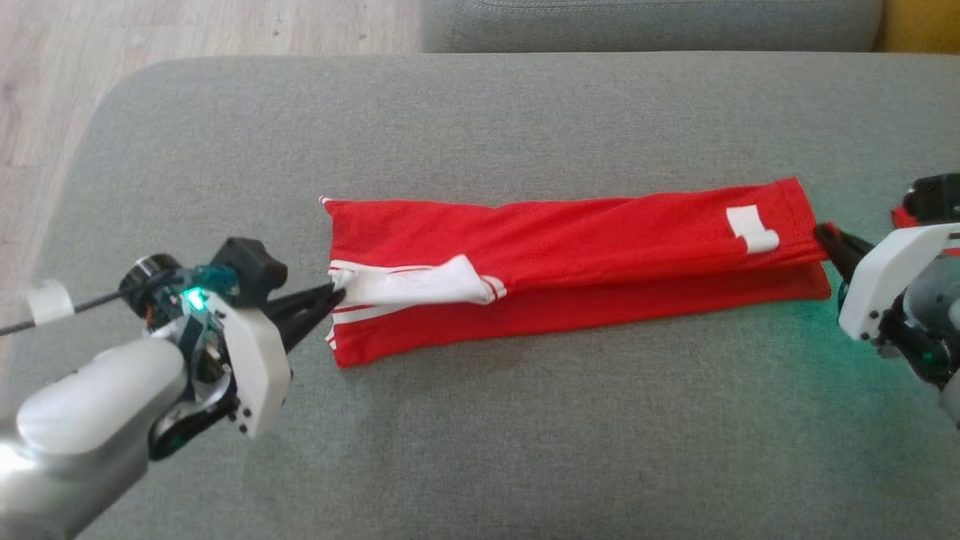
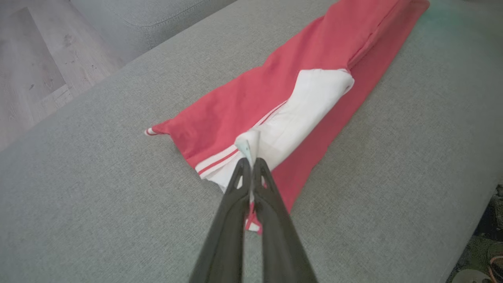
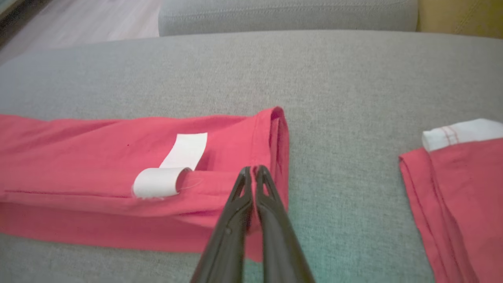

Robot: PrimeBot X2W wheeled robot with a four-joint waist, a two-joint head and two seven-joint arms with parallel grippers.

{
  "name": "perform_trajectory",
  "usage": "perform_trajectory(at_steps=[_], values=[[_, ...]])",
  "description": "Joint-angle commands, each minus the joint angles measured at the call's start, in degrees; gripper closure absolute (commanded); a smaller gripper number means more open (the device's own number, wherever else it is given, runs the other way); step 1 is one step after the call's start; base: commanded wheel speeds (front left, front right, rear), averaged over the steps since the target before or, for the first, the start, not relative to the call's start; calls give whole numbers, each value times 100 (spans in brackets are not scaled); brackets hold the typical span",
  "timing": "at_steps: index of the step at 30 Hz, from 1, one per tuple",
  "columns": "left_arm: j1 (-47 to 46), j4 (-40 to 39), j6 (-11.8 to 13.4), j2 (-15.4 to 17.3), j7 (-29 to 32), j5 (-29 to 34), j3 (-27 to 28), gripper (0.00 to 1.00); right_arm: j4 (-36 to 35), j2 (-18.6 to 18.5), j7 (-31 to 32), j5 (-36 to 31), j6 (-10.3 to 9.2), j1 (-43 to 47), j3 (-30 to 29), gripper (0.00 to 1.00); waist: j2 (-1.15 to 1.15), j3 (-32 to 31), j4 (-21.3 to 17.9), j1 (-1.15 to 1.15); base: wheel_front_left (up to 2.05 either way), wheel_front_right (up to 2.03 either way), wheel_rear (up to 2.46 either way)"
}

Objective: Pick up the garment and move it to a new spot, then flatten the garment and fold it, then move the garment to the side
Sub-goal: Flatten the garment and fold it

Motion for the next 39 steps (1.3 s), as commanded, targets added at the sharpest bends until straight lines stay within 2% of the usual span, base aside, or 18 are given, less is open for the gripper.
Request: perform_trajectory(at_steps=[1, 14, 15, 16, 17, 18, 19, 20, 24, 26, 30, 34, 37, 39], values=[[-97, -77, 55, 197, -16, 51, 218, 100, -116, -194, 0, 39, 37, 8, 44, 100, 0, 16, -14, 0, 0, 0, 0], [195, 158, 78, -122, -74, 439, 176, 100, 70, -328, 313, 149, 37, -41, 404, 100, 0, 120, -94, 0, 0, 0, 0], [226, 174, 68, -145, -61, 436, 174, 100, 66, -334, 323, 181, 37, -41, 418, 95, 0, 119, -96, 0, 0, 0, 0], [258, 191, 61, -166, -49, 417, 172, 100, 59, -343, 316, 205, 37, -42, 433, 53, 0, 115, -98, 0, 0, 0, 0], [283, 210, 57, -183, -38, 391, 171, 79, 83, -348, 301, 254, 37, -40, 414, 0, 0, 108, -101, 0, 0, 0, 0], [293, 235, 65, -195, -51, 385, 172, 15, 91, -352, 303, 292, 37, -43, 412, 0, 0, 98, -101, 0, 0, 0, 0], [293, 235, 65, -195, -51, 385, 172, 15, 91, -352, 303, 292, 37, -43, 412, 0, 0, 98, -101, 0, 0, 0, 0], [292, 259, 96, -207, -89, 401, 183, 0, 77, -352, 285, 353, 37, -55, 390, 0, 0, 86, -103, 0, 0, 0, 0], [252, 357, 300, -275, -362, 388, 362, 0, -68, -346, -150, 632, 37, -160, 110, 0, 0, -18, -87, 0, 0, 0, 0], [183, 447, 650, -298, -644, 476, 558, 0, -177, -287, -623, 800, 37, -250, -173, 0, 0, -87, -86, 0, 0, 0, 0], [224, 485, 1830, -574, -1606, 298, 1387, 0, -570, -110, -1464, 908, 37, -311, -514, 0, 0, -237, -93, 0, 0, 0, 0], [492, 218, 2477, -830, -2296, 87, 1947, 0, -829, 106, -2265, 573, 37, -237, -722, 0, 0, -372, -74, 0, 0, 0, 0], [790, -28, 2908, -1009, -2500, 118, 2337, 0, -1020, 517, -2496, 331, 37, -28, -1242, 0, 0, -435, -64, 0, 0, 0, 0], [1084, -203, 3123, -1179, -2535, 159, 2656, 0, -1294, 811, -2516, -141, 37, 203, -1728, 0, 0, -455, -62, 0, 0, 0, 0]])
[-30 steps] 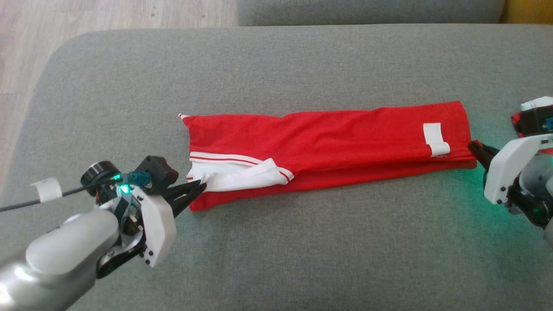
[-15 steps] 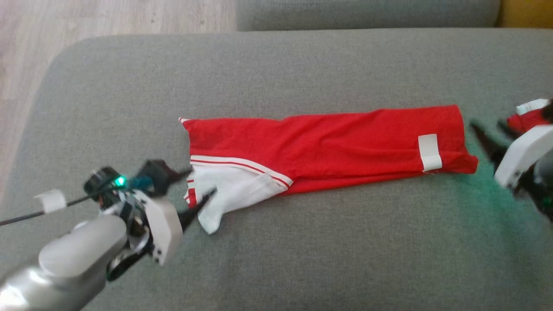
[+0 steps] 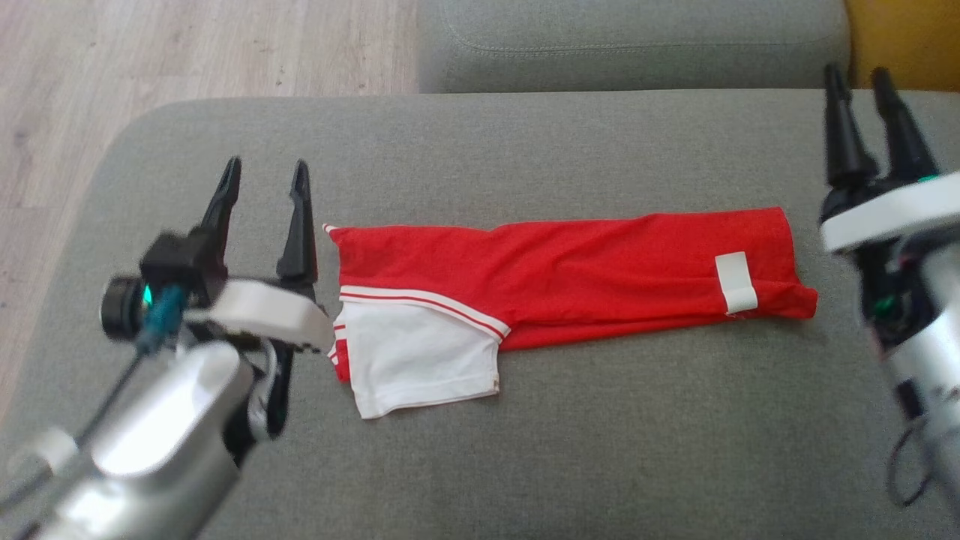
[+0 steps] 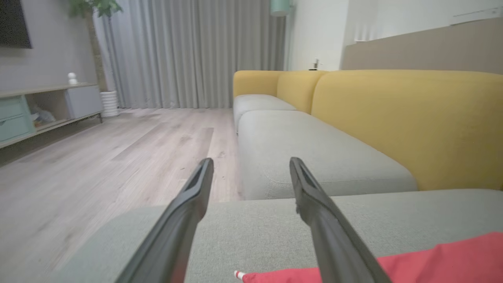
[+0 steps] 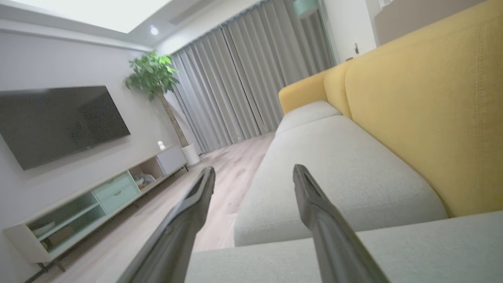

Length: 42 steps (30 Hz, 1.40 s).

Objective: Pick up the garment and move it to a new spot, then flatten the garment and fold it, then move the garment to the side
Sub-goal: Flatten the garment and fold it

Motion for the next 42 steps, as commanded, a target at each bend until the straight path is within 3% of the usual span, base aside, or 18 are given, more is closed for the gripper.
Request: perform_trajectory(at_steps=[1, 4, 7, 10, 14, 18, 24, 33, 42], values=[[1, -258, 156, 29, -64, 182, 526, 0, -376, 185, -57, -410, 39, 266, -347, 0, 0, -4, 5, 0, 0, 0, 0], [596, -527, 517, -294, -67, 862, 1102, 0, -936, 833, -60, -1345, 39, 1002, -1263, 0, 0, -10, 38, 0, 0, 0, 0], [1221, -657, 627, -620, -68, 1538, 1402, 0, -1376, 1420, -61, -2223, 39, 1721, -1792, 0, 0, 22, 52, 0, 0, 0, 0], [1767, -624, 453, -905, -69, 1966, 1648, 0, -1628, 1862, -61, -2909, 39, 2262, -2037, 0, 0, 51, 87, 0, 0, 0, 0], [2288, -413, 150, -1202, -69, 2348, 1954, 0, -1829, 2154, -61, -3535, 39, 2744, -2203, 0, 0, 83, 127, 0, 0, 0, 0], [2543, -269, -230, -1491, -69, 2716, 2388, 0, -1935, 2300, -62, -3827, 39, 2999, -2312, 0, 0, 201, 170, 0, 0, 0, 0], [2450, -148, -531, -1737, -69, 3095, 2638, 0, -1660, 2323, -61, -4093, 39, 2824, -2597, 0, 0, 430, 211, 0, 0, 0, 0], [2258, -45, -943, -2125, -70, 3573, 2929, 0, -179, 2356, 223, -4756, 39, 1861, -4057, 0, 0, 856, 352, 0, 0, 0, 0], [2171, 64, -1213, -2319, -70, 3849, 3164, 0, 1297, 2359, 89, -4939, 39, 1213, -4848, 0, 0, 1042, 498, 0, 0, 0, 0]])
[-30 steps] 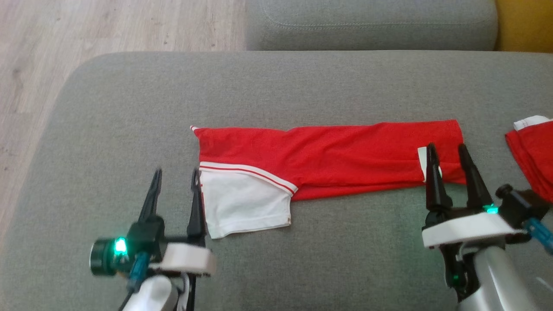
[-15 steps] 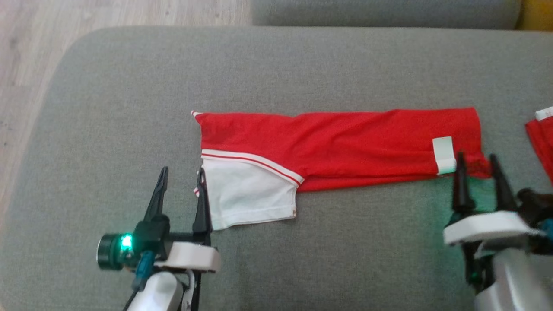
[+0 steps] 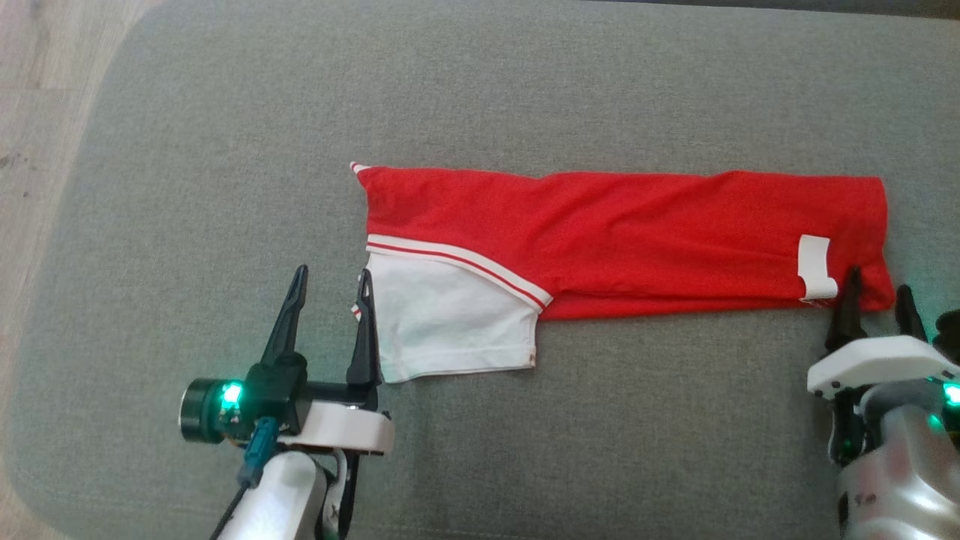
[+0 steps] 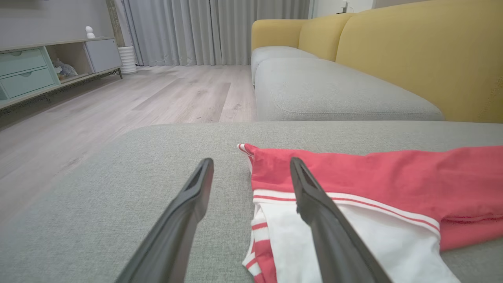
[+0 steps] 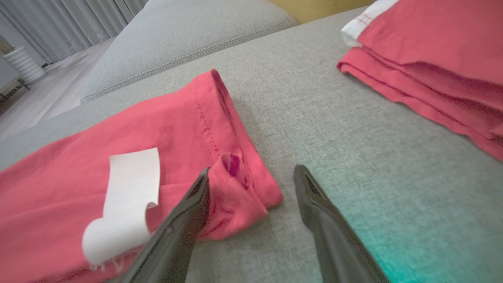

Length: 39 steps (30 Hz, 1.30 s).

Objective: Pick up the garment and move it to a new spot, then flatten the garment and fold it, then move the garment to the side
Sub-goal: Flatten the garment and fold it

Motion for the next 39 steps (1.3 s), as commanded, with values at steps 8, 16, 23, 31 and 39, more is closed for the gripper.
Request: perform_trajectory(at_steps=[8, 16, 23, 31, 39], values=[[-264, -96, -144, -100, -46, 217, 439, 0, 509, -14, -145, -243, 37, -419, 12, 100, 0, -7, -25, -1, 0, 0, 0], [-220, -18, -268, -147, -46, 344, 574, 0, 56, -378, -186, -760, 37, -324, -873, 100, 0, -208, -189, -1, 0, 0, 0], [-160, 10, -339, -196, -46, 370, 619, 0, -356, -398, -23, -1109, 37, -452, -1301, 100, 0, -405, -237, -1, 0, 0, 0], [-59, 0, -405, -220, -46, 389, 666, 0, -764, -66, 179, -1065, 37, -560, -598, 100, 0, -703, -164, -1, 0, 0, 0], [15, -28, -453, -237, -46, 416, 648, 0, -1019, -16, 402, 291, 37, -455, 1555, 100, 0, -963, 144, -1, 0, 0, 0]])
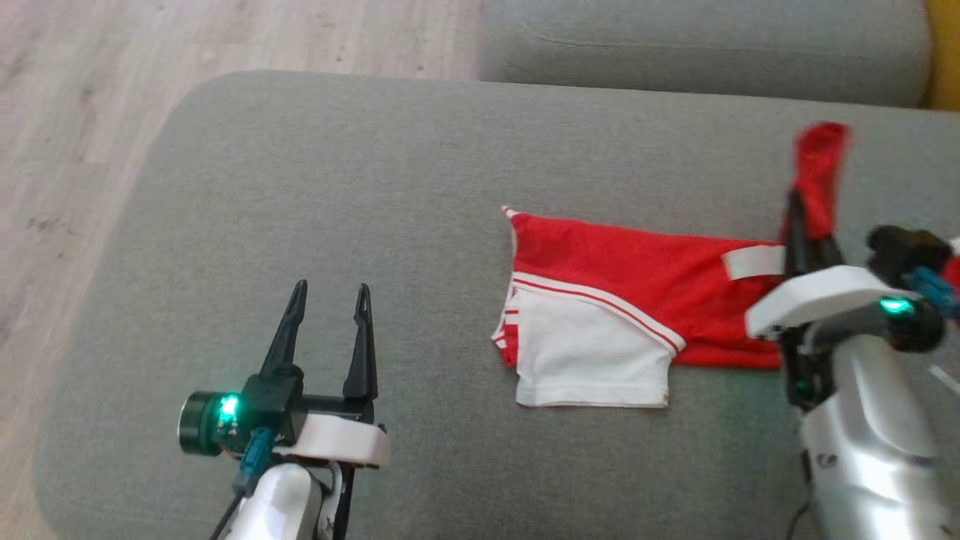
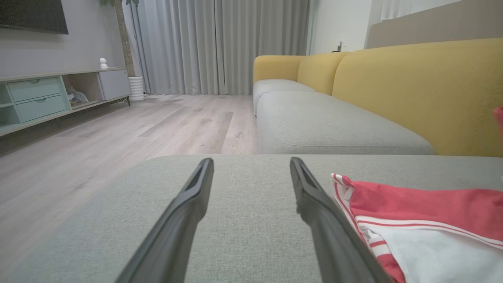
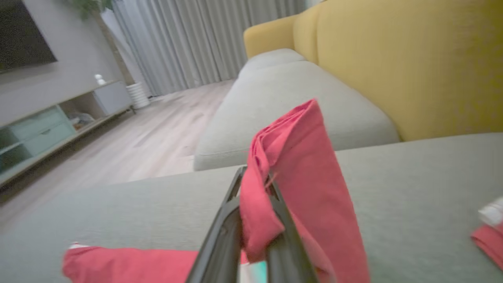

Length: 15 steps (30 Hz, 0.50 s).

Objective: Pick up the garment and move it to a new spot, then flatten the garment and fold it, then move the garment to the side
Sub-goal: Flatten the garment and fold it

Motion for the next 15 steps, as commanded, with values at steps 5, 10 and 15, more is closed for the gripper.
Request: perform_trajectory(at_steps=[5, 10, 15], values=[[-114, -167, -77, -2, -46, 95, 85, 0, -386, 11, 48, 579, 37, 136, 1139, 100, 0, -153, 312, 0, 0, 0, 0], [-27, -140, -102, -4, -46, 140, 57, 0, -509, 12, 98, 916, 37, 319, 2135, 100, 0, -225, 471, 0, 0, 0, 0], [-23, -212, -76, -8, -46, 108, 80, 0, -383, 12, 105, 1341, 37, 293, 2722, 100, 0, -71, 625, 0, 0, 0, 0]])
